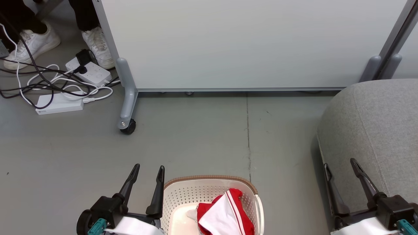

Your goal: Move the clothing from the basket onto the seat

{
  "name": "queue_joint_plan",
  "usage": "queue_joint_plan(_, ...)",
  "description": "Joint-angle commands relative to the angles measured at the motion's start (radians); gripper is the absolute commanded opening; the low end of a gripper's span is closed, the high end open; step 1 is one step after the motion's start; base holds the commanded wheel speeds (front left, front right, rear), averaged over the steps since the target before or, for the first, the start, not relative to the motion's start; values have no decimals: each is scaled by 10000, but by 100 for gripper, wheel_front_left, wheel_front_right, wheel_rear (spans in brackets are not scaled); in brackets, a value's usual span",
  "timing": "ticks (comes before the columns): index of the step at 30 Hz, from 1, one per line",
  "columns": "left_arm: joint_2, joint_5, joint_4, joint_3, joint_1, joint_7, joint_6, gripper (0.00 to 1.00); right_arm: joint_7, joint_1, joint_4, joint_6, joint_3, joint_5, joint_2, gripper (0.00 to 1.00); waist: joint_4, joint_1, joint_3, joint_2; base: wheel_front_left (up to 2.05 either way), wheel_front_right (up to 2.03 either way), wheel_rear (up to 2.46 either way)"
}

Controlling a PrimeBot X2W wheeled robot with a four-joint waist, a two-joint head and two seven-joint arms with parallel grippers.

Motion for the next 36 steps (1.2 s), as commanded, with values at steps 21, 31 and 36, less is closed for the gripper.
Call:
queue_joint_plan(21,40,29,204,-105,-26,-5,-30,100,-48,-211,34,3,-137,0,-20,100,-121,0,44,-1,0,0,0)
queue_joint_plan(31,40,67,215,-144,-21,-5,-92,100,-48,-240,7,3,-176,148,19,100,-179,0,87,-1,0,0,0)
queue_joint_plan(36,40,27,229,-198,-70,-5,-116,100,-48,-239,-18,3,-206,97,-17,100,-233,0,142,-1,0,0,0)
